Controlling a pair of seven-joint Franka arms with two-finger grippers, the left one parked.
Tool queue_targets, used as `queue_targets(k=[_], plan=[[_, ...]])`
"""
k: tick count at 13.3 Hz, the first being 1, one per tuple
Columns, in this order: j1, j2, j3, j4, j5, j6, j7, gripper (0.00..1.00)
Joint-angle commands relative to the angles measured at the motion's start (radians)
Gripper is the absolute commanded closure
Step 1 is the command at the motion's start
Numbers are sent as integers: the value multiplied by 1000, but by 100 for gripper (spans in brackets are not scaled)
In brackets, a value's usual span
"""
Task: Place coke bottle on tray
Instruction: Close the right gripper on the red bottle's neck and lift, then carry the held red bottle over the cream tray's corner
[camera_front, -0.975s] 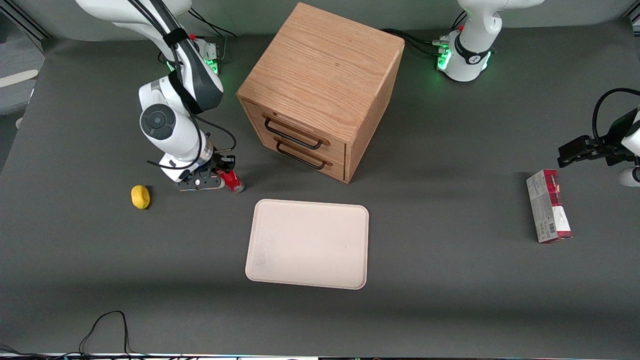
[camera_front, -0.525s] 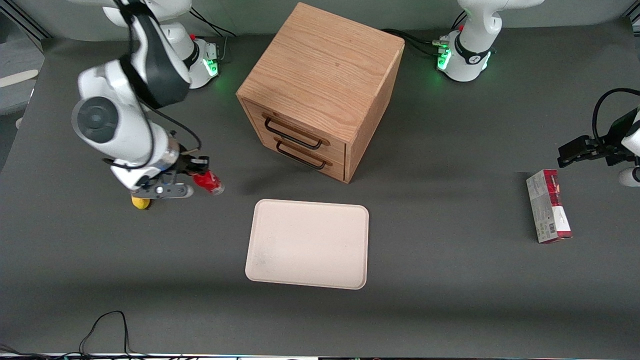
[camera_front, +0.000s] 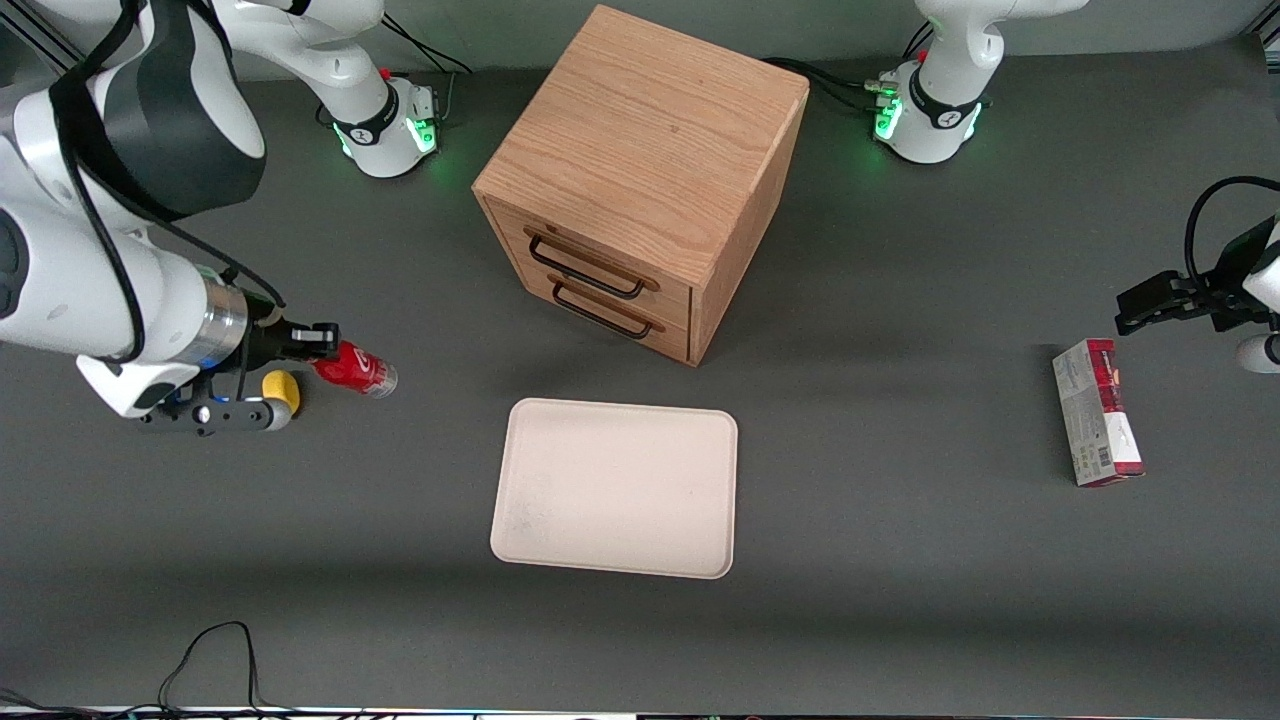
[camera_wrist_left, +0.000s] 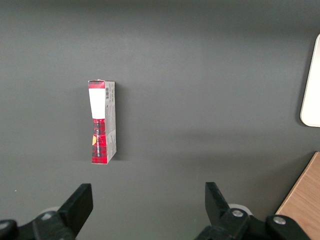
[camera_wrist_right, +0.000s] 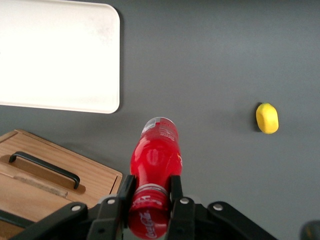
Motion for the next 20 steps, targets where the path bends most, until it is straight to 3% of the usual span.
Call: queue_targets(k=[1,4,10,14,20], plan=[[2,54,1,87,-5,-41,-16,100],[13,185,18,191,-3,8,43,100],[126,437,22,239,-10,494,405,100],[137,479,24,245,-14,539,407,100],[155,503,22,238,-80,513,404,100]])
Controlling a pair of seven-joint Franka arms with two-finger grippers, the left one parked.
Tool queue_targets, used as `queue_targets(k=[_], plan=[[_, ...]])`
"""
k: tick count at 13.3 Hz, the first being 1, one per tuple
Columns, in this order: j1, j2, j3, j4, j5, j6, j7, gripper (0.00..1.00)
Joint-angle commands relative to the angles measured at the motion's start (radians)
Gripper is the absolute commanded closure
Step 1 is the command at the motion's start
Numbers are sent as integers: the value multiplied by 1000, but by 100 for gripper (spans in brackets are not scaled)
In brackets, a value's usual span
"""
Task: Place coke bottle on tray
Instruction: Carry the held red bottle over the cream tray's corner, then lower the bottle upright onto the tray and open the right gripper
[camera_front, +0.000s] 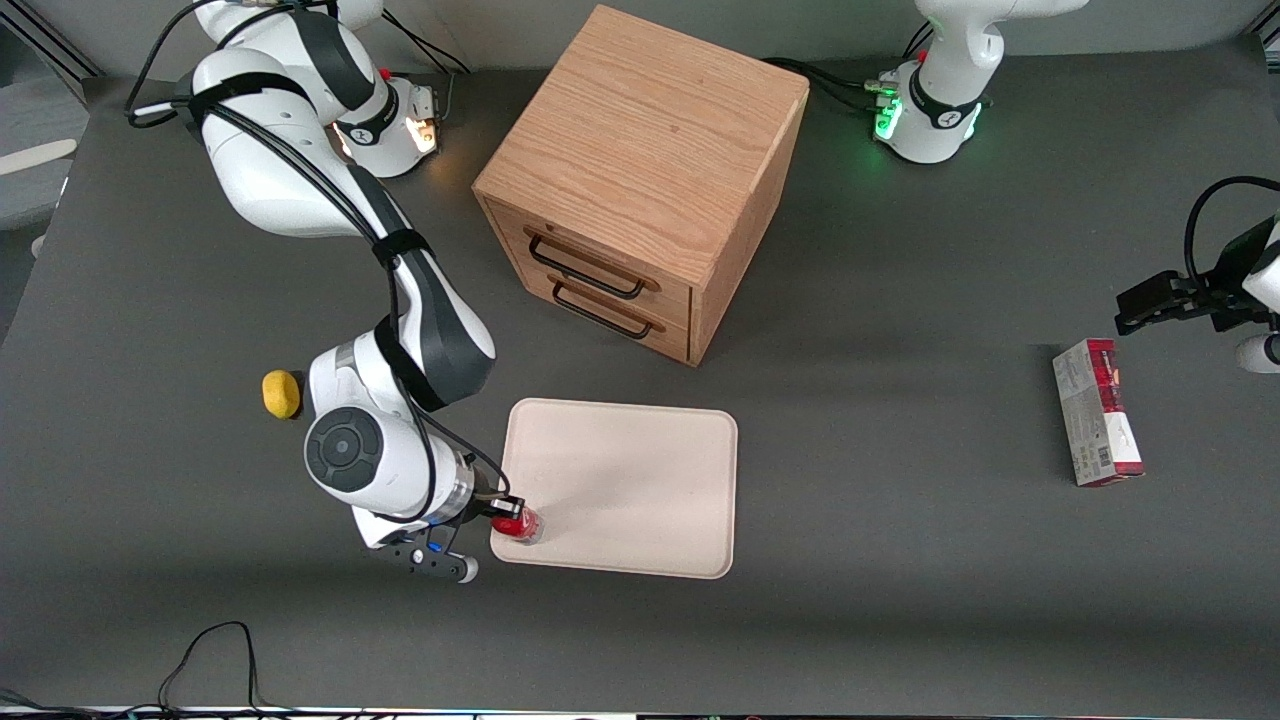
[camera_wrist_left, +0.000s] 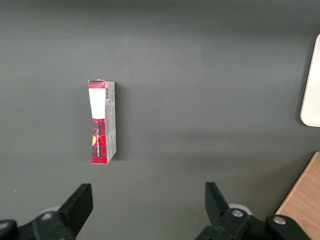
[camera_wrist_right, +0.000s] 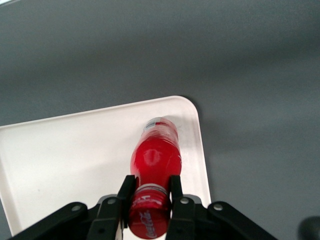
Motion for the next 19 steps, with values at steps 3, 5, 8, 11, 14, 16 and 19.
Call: queue_targets(k=[3,5,8,11,14,16,19], plan=[[11,15,0,38,-42,-33,23,100],[18,20,-2,38,-51,-27,26,0],[17,18,-2,38,-50,-24,23,0],[18,20,-3,38,-51,-24,23,0],[18,18,-3,37,-53,-26,19,0],[15,9,-3,37,-51,-33,12,0],[-6,-84,-5,-35,-39,-127,-84,0]])
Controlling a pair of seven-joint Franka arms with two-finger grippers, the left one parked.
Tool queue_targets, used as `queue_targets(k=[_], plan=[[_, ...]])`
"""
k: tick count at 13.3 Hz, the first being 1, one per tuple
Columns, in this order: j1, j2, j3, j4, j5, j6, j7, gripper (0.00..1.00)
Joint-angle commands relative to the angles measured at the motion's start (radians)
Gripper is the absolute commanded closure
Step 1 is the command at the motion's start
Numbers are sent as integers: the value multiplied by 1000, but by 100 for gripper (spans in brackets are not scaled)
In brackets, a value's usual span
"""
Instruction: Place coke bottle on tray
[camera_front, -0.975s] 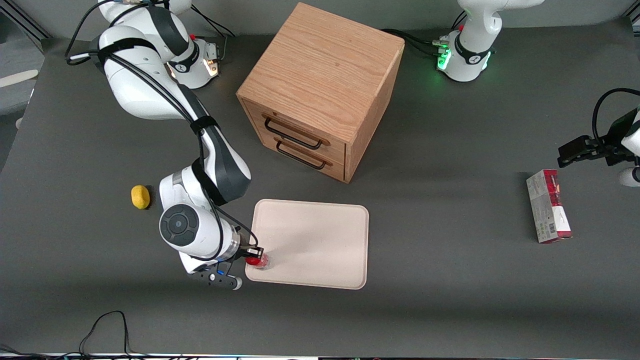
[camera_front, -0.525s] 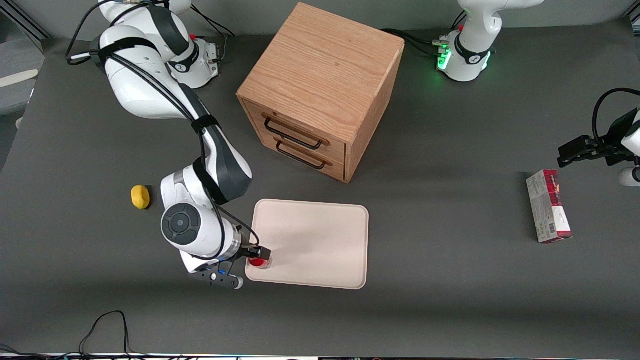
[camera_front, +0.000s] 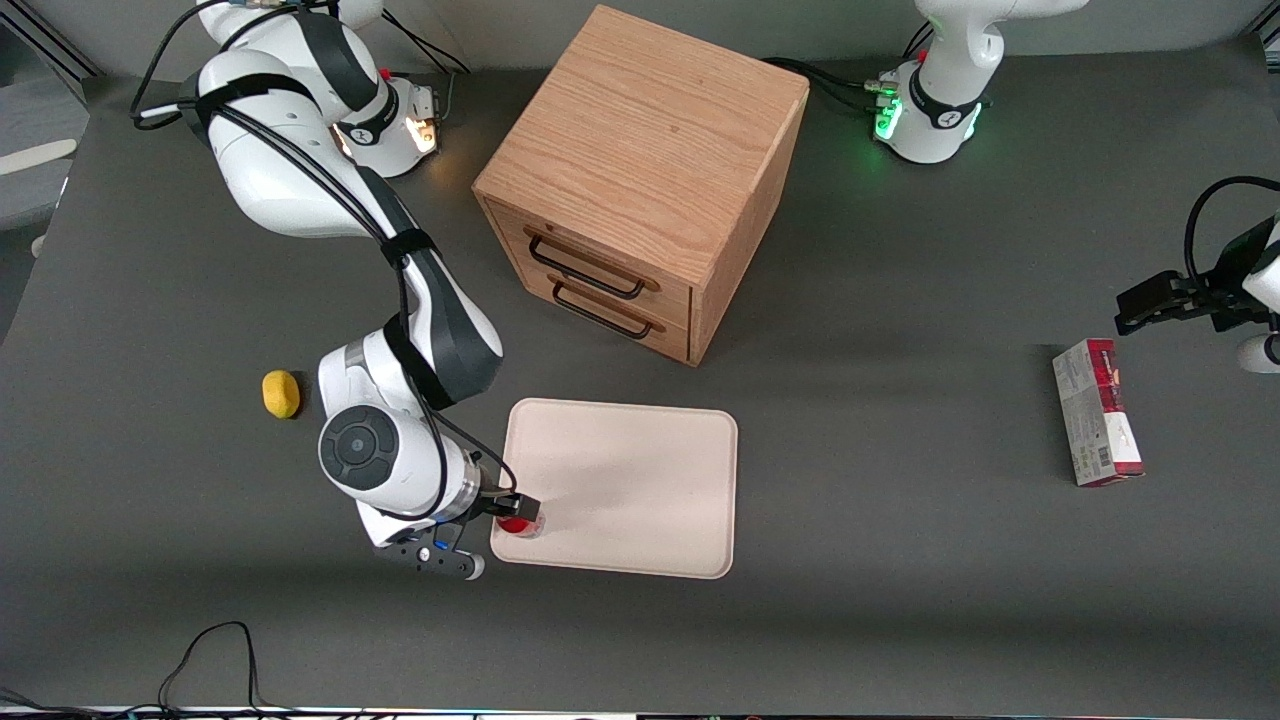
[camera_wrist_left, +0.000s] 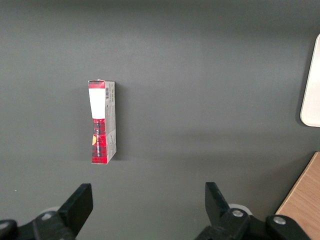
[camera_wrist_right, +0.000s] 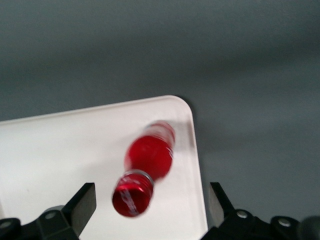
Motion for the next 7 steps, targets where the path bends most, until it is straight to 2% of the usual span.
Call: queue_targets(k=[1,4,7], plan=[[-35,-153,-1,-129,-9,-99,-114,0],[-87,-451,-2,-494,14,-77,-256,0],[-153,-646,-6,-685,54,-83,-396,0]])
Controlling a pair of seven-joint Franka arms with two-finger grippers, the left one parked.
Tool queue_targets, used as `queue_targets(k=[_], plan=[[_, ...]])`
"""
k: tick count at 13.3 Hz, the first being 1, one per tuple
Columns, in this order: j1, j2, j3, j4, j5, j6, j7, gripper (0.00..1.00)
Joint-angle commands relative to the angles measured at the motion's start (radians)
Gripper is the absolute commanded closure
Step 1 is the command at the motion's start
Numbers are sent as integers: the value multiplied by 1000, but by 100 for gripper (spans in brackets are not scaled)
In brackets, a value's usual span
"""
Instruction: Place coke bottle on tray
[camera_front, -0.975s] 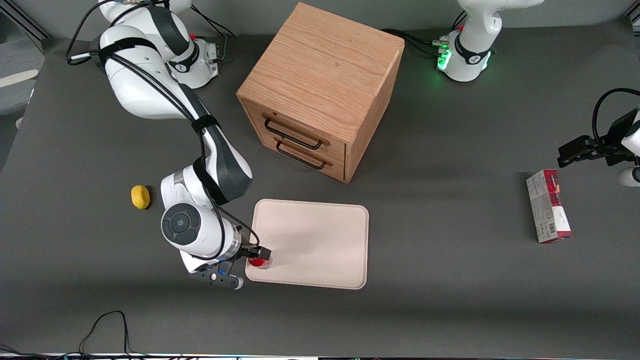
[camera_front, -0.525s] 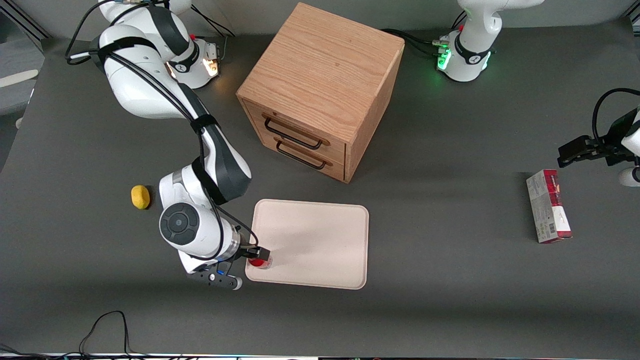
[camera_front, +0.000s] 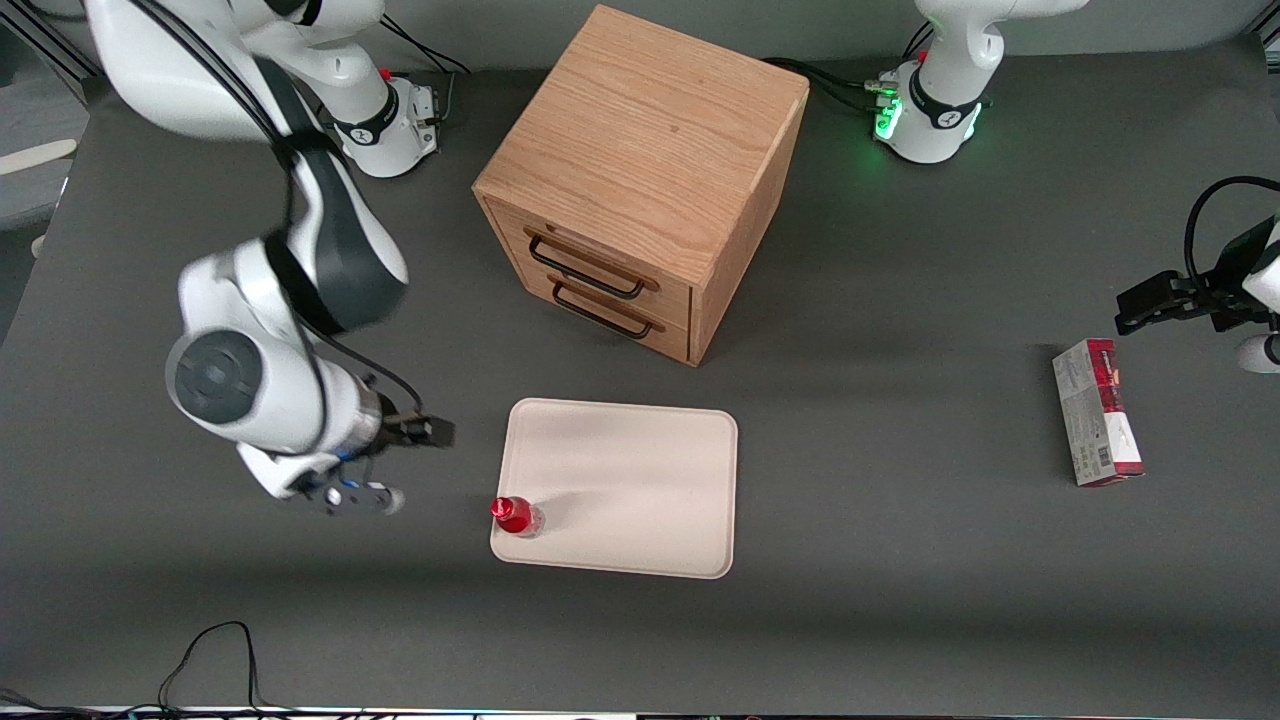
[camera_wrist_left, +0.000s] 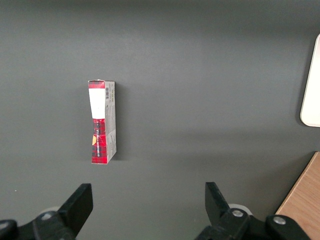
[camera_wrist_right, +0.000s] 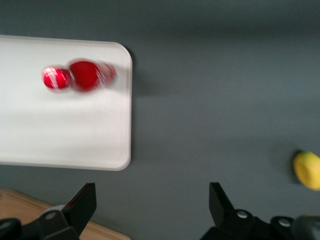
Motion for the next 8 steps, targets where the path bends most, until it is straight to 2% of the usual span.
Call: queue_targets(k=[1,4,6,8], plan=[[-57,-242,-4,-275,40,25,-130,0],[-68,-393,-58,-389,42,-24,-247,0],[-66,-477,-96,-466,81,-26,-296,0],[-65,-522,-125,-477,85,-82,-354,0]])
